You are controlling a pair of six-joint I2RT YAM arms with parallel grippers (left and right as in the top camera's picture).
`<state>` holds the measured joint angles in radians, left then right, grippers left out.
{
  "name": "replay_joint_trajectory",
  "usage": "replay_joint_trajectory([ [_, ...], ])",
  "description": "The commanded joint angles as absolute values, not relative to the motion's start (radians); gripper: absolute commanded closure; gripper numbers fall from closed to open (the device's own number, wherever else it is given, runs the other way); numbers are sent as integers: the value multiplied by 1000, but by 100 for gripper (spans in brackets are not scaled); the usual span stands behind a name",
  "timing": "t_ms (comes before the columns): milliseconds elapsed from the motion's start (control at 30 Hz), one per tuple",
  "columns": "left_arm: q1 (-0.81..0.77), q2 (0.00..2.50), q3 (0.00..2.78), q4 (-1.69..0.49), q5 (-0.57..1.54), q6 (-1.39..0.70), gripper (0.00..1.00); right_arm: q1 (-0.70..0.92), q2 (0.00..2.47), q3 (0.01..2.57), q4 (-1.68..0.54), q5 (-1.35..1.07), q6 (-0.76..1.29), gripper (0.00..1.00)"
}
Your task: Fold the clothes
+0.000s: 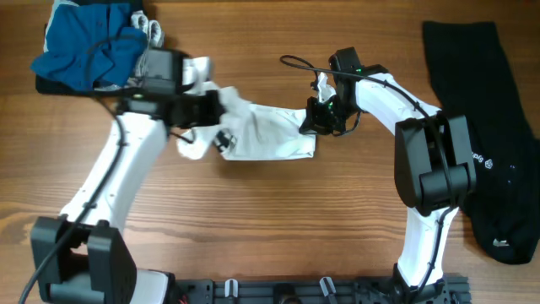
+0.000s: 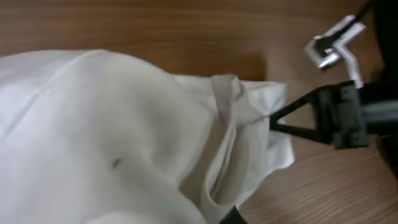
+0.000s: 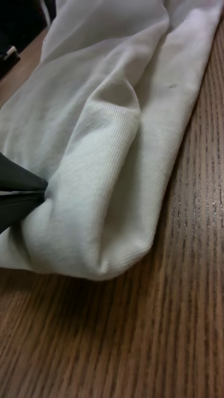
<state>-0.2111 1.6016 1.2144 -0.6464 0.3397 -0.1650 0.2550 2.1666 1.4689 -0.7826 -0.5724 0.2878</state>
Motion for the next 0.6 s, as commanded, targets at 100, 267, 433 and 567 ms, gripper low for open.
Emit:
replay_joint_trajectory([
  [100, -403, 1678, 1217, -523, 260, -296, 96, 278, 2252, 1444, -773, -518, 295, 96],
  [267, -477, 1778, 1217, -453, 260, -331, 96, 278, 2252, 1444, -767, -525, 296, 96],
  [433, -492, 1794, 1217, -388, 260, -380, 96, 274, 2247, 1450, -750, -580, 289, 96],
  [567, -495, 1804, 1217, -386, 261, -380, 96, 239, 2189, 1489, -743, -633, 323, 96],
])
